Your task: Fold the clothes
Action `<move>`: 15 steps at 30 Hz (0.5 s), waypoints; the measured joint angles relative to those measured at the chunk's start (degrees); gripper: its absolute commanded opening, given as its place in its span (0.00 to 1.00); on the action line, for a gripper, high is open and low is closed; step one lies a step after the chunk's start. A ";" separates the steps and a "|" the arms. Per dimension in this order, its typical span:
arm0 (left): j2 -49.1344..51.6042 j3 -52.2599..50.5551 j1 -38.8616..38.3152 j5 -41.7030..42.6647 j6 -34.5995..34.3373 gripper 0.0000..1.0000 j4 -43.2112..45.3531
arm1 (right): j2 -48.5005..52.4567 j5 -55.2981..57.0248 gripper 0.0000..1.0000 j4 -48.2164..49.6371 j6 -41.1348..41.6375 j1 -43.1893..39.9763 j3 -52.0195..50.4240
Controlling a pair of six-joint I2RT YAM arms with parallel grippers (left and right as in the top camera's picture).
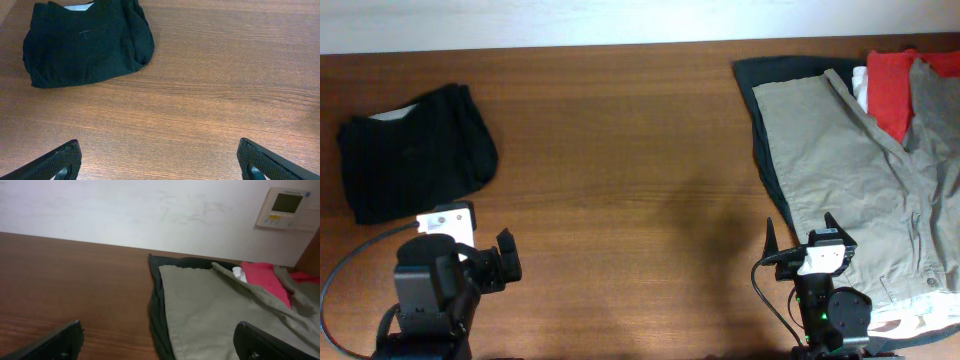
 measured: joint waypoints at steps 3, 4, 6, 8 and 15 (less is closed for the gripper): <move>0.00 0.00 0.00 0.00 0.00 0.99 0.00 | 0.00 -0.02 0.99 0.00 -0.02 0.00 0.00; 0.00 0.00 0.00 0.00 0.00 0.99 0.00 | -0.02 -0.02 0.99 0.00 -0.02 0.00 0.00; -0.50 0.00 -0.66 -0.02 0.00 0.99 -0.02 | 0.00 -0.02 0.99 0.00 -0.02 0.00 0.00; -5.29 -2.19 -3.48 -0.02 0.02 0.99 -0.52 | -0.02 -0.02 0.99 0.00 -0.07 0.00 0.00; -31.69 -42.34 -4.37 3.17 0.02 0.99 44.48 | -0.24 0.15 0.99 0.00 -0.02 0.04 0.02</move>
